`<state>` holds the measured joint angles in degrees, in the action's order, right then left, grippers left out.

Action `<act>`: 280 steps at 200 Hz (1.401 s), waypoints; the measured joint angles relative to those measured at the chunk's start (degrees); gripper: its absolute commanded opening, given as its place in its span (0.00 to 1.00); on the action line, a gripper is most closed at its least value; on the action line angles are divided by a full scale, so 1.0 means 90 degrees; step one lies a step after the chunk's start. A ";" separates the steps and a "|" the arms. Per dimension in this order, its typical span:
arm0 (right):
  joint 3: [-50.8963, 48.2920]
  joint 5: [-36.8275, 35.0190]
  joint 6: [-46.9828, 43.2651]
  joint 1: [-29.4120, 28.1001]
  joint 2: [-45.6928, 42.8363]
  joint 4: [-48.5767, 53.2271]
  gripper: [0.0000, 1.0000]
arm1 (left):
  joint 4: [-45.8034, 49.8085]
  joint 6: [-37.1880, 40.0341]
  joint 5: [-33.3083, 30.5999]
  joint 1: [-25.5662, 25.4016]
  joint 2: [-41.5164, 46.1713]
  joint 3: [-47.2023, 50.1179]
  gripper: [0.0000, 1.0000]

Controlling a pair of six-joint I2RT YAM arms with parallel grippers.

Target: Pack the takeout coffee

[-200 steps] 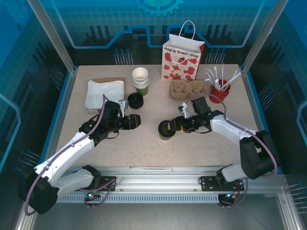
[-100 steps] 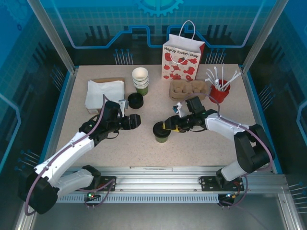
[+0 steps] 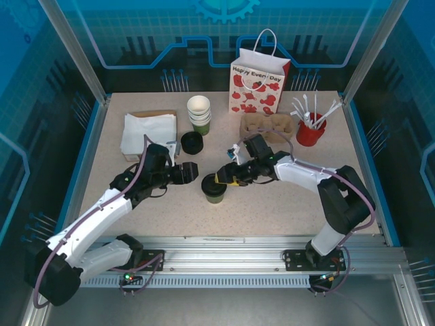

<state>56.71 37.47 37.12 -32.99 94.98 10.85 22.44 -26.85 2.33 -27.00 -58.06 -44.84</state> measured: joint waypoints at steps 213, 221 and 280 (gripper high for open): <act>0.0872 -0.0284 -0.0185 -0.0168 0.0175 0.0369 0.77 | 0.0291 0.0000 -0.0442 0.0000 0.0265 -0.0002 0.72; 0.0877 -0.0282 -0.0257 -0.0097 0.0063 0.0442 0.80 | 0.0291 0.0000 -0.0403 0.0000 0.0265 -0.0012 0.72; 0.1943 -0.2518 -0.1909 0.0680 -0.0916 0.2103 0.88 | -0.0194 -0.0022 0.0163 -0.0211 -0.0284 -0.0736 0.73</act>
<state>74.19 14.81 19.94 -26.87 86.74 29.78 20.69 -27.05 3.79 -28.91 -60.62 -51.46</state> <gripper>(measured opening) 0.886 0.727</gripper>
